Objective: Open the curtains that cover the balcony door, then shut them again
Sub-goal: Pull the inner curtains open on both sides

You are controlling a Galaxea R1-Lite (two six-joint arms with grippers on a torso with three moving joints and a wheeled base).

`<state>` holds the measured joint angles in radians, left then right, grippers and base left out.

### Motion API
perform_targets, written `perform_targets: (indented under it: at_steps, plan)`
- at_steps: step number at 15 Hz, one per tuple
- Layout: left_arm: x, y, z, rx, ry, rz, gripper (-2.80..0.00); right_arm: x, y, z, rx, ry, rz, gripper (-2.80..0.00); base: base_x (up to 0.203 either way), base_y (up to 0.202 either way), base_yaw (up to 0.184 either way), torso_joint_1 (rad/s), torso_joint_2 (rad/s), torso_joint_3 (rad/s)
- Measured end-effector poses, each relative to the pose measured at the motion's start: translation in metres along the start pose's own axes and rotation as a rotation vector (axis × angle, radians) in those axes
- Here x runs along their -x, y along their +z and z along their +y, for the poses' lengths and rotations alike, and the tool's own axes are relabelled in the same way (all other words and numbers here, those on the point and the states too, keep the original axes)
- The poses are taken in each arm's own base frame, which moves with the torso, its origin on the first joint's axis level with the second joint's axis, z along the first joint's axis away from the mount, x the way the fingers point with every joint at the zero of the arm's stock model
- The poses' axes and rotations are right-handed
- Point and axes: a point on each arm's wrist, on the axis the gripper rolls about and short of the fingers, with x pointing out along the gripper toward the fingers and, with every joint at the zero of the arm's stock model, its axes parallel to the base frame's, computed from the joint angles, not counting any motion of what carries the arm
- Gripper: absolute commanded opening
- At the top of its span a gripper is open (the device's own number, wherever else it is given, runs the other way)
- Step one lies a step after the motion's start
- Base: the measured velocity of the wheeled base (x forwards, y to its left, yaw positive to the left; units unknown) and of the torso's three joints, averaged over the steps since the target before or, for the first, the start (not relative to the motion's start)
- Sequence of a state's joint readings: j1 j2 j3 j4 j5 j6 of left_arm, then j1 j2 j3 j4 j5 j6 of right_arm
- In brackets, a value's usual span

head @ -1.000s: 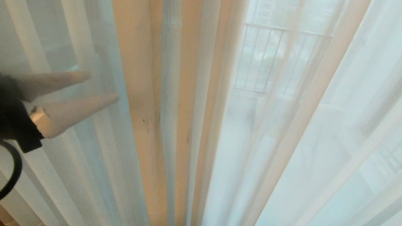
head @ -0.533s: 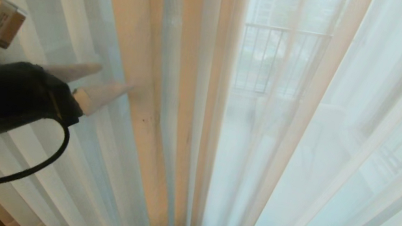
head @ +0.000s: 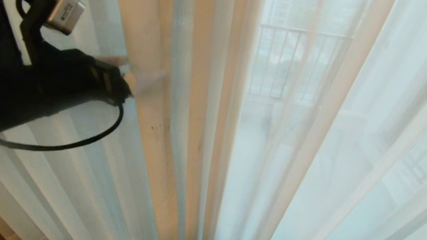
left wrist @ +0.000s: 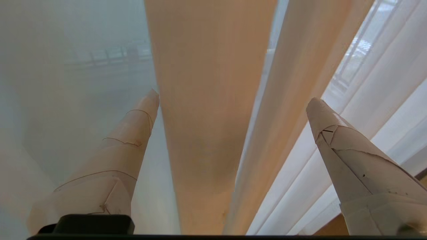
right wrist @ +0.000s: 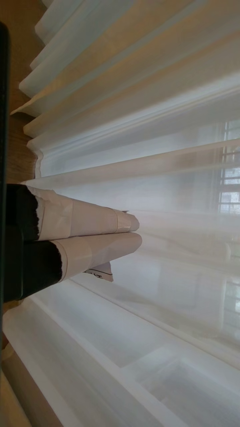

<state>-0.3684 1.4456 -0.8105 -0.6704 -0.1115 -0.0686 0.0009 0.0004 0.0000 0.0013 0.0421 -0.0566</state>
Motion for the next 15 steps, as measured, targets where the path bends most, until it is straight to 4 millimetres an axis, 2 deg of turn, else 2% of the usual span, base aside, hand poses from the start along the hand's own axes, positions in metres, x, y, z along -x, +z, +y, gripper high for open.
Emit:
perform_targets:
  at_steps: [6,15]
  plan:
    - [-0.043,0.006,0.001,-0.001,-0.012,-0.023,0.0,0.0,0.0,0.0,0.0,0.0,0.0,-2.8,0.0,0.0,0.0,0.0,0.0,0.0]
    - [-0.073,0.0,0.005,0.0,-0.01,-0.018,0.0,0.0,0.0,0.0,-0.001,0.0,0.0,-2.8,0.0,0.0,0.0,0.0,0.0,0.0]
